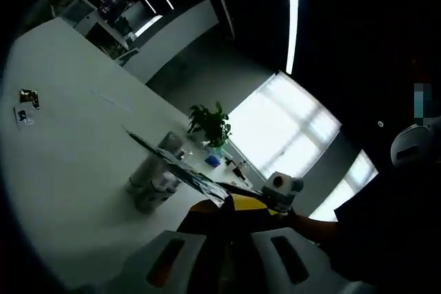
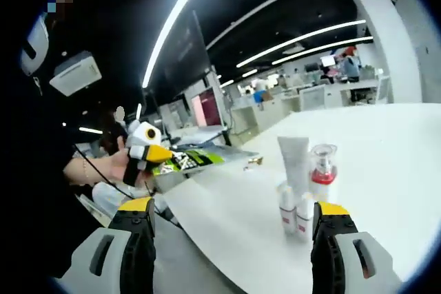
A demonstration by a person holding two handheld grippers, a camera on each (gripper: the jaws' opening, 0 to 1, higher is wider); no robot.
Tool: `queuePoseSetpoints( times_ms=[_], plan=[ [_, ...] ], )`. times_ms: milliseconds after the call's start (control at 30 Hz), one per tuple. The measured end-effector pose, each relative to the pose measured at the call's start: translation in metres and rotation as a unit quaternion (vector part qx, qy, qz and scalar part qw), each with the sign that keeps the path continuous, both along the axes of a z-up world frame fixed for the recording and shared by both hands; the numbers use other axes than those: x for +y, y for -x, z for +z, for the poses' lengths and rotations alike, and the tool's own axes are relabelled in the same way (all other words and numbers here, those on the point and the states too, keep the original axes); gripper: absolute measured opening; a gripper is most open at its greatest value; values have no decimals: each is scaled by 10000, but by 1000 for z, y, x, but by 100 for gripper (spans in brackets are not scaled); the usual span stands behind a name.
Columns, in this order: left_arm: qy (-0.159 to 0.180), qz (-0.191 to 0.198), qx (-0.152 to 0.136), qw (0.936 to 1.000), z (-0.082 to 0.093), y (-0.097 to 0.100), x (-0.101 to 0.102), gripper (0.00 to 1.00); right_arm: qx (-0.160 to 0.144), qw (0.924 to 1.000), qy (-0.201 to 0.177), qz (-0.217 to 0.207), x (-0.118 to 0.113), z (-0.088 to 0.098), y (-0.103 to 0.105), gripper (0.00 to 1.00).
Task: Arrange the skincare products in the storage area until every visible bottle or jar stands upright without overlapping.
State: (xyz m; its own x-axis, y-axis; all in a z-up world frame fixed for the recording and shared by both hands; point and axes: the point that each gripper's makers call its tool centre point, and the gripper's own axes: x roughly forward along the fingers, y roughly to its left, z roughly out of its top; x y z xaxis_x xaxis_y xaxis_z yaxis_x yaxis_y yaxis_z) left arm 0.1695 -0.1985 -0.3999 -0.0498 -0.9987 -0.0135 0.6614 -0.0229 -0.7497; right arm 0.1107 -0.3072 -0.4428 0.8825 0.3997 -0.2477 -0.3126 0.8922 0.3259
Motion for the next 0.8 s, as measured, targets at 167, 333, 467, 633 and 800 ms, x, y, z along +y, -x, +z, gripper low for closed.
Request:
queuePoseSetpoints(
  times_ms=[167, 333, 467, 633, 800],
  plan=[
    [-222, -4, 18, 9998, -13, -6, -5, 0, 85, 9999, -92, -102, -5, -13, 0, 99],
    [-402, -28, 115, 9991, -31, -14, -13, 0, 149, 9999, 16, -30, -6, -20, -7, 99],
    [-612, -50, 179, 9980, -50, -21, -22, 0, 238, 9996, 122, -95, -14, -27, -9, 99],
    [-918, -95, 190, 9956, -76, -31, -35, 0, 366, 9977, 564, -66, -25, -36, -6, 97],
    [-1144, -203, 76, 9932, -106, -51, -43, 0, 397, 9983, 408, -127, -29, -41, -9, 96]
  ],
)
